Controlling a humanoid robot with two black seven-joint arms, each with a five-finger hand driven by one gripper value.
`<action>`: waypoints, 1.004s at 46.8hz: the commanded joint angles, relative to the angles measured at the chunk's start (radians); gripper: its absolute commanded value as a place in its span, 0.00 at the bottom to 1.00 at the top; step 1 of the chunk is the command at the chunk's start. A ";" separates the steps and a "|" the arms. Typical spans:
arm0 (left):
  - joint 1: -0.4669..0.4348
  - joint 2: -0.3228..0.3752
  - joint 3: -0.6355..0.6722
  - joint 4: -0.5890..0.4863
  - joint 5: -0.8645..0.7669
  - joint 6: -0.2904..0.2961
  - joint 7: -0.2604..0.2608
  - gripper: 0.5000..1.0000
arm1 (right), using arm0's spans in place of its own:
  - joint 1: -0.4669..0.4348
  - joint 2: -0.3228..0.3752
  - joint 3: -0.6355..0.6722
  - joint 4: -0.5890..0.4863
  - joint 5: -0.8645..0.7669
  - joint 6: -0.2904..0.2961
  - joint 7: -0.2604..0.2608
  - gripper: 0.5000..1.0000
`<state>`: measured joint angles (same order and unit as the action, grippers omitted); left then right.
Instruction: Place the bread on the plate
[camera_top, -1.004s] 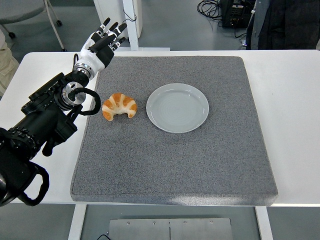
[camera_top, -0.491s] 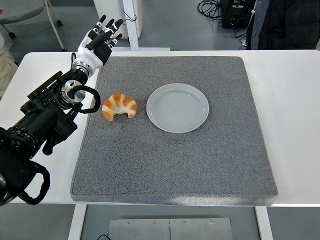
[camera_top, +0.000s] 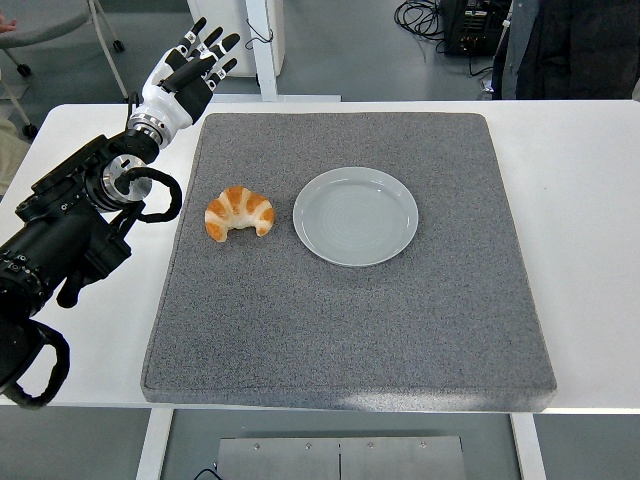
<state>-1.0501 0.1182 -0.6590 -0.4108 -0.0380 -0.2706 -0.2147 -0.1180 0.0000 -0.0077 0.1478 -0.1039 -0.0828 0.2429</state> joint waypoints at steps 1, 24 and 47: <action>0.019 0.031 0.001 -0.060 0.000 0.008 -0.002 0.96 | 0.000 0.000 0.000 0.001 0.000 0.000 0.001 1.00; 0.093 0.216 0.007 -0.384 0.133 0.105 -0.060 0.96 | 0.000 0.000 0.000 0.001 0.000 0.000 -0.001 1.00; 0.148 0.316 0.027 -0.736 0.377 0.395 -0.058 0.96 | 0.000 0.000 0.000 -0.001 0.000 0.000 0.000 1.00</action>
<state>-0.9078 0.4257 -0.6459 -1.1064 0.2907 0.0881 -0.2737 -0.1181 0.0000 -0.0077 0.1484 -0.1039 -0.0826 0.2427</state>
